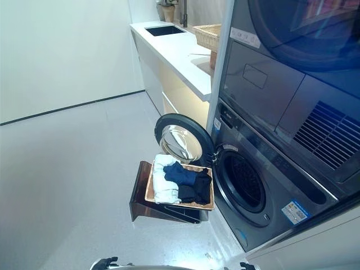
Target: Pick up the clothes and place them into the washing machine
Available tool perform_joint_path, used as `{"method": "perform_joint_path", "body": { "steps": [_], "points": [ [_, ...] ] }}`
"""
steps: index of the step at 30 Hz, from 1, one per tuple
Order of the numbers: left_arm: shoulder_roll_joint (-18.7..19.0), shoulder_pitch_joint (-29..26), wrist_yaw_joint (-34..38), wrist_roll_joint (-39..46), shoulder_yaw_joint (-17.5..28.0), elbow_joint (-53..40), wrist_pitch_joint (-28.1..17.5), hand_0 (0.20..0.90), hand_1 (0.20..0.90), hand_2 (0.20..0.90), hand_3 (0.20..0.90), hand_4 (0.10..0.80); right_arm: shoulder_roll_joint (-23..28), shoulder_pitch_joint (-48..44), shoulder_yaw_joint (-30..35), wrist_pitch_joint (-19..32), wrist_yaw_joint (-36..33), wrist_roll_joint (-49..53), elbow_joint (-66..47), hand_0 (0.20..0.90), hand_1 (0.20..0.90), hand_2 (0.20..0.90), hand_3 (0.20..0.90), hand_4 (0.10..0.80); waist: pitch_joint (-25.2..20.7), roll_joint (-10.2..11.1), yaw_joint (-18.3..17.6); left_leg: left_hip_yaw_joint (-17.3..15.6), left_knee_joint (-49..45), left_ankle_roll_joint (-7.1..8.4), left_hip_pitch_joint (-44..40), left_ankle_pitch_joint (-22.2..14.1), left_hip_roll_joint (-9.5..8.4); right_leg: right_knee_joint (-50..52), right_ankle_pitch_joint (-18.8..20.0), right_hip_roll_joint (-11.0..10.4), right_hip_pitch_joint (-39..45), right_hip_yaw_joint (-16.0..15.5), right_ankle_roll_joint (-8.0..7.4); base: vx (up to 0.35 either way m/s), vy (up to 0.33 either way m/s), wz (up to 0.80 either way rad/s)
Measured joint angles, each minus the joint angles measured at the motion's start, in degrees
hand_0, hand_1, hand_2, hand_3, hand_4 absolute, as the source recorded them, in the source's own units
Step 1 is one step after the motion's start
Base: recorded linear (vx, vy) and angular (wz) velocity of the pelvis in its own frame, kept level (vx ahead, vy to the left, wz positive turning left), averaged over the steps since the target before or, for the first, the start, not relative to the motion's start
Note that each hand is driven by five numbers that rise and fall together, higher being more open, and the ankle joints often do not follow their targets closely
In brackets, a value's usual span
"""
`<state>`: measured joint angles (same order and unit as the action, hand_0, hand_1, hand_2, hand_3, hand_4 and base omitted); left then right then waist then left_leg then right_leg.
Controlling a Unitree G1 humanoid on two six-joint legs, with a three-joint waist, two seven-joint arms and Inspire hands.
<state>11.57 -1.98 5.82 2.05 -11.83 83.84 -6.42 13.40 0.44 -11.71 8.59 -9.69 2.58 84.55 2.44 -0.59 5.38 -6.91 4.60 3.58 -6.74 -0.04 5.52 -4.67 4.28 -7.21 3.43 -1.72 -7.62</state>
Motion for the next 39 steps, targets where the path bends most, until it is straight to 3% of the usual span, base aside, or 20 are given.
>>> {"method": "perform_joint_path", "body": {
  "steps": [39],
  "points": [
    [-0.19,0.54,-0.64,3.31,0.4,-0.08,0.11,0.9,0.9,0.9,0.9,0.8,-0.55,-0.44,-0.68,-1.15,0.97,2.4,0.03,0.9,0.9,0.9,0.9,0.8,-0.27,0.34,-0.04,0.27,0.08,0.06,-0.17,-0.05,0.54,0.47,-0.28,0.49,-0.02,-0.16,0.34,0.003,-0.004,0.0]
  ]
}}
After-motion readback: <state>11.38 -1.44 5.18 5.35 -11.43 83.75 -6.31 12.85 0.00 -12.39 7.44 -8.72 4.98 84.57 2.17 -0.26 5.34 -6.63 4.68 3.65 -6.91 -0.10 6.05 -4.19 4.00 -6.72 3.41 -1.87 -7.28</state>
